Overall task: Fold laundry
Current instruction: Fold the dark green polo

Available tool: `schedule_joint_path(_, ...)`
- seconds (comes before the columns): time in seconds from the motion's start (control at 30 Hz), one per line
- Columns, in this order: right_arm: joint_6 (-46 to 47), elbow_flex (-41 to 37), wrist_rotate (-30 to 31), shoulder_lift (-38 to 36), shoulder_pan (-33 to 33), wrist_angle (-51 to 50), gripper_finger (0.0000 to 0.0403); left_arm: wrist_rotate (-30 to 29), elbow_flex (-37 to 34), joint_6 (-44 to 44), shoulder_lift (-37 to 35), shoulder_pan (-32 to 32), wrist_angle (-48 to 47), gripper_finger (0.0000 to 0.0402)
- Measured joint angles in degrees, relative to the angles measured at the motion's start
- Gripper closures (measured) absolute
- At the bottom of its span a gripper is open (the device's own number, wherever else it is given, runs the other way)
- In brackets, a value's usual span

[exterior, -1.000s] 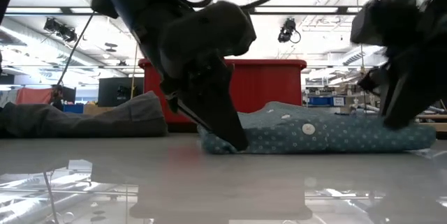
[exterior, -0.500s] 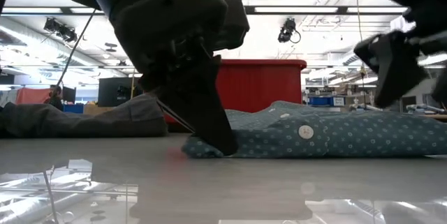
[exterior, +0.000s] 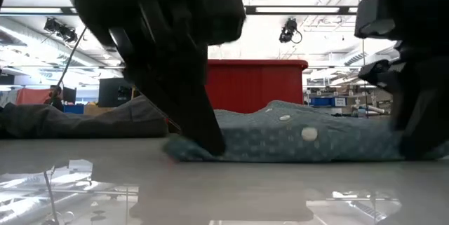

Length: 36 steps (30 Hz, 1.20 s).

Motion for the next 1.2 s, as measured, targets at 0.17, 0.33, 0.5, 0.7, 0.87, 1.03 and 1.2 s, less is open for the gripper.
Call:
schedule_joint_path(0.17,-2.6,5.1,-14.3,-5.5,-1.4,-2.0,0.0380,5.9,7.3,-1.4,-1.8,-1.9,-4.5,0.0394)
schedule_joint_path(0.33,-4.9,9.6,-16.5,-13.2,-4.4,-7.8,0.0388,4.6,21.5,0.0,-4.6,-1.8,-25.3,0.0395)
schedule_joint_path(0.5,-14.8,9.9,-13.6,-19.3,-16.0,-12.4,0.0388,-4.7,31.7,2.4,-7.2,3.1,-50.0,0.0396)
schedule_joint_path(0.7,-27.4,9.9,-21.8,-18.2,-38.0,-8.8,0.0388,-7.0,30.1,1.6,-11.7,15.6,-61.4,0.0396)
schedule_joint_path(0.87,-33.8,9.9,-30.9,-7.6,-52.6,-2.1,0.0388,-7.0,19.5,4.7,-12.5,28.8,-55.5,0.0397)
schedule_joint_path(1.03,-31.4,9.9,-31.5,2.0,-60.9,5.7,0.0312,-0.3,4.5,9.0,-11.7,44.3,-33.7,0.0396)
schedule_joint_path(1.2,-24.9,9.9,-32.1,2.5,-66.4,6.1,0.0210,10.9,-1.6,8.4,-11.8,55.9,-22.6,0.0384)
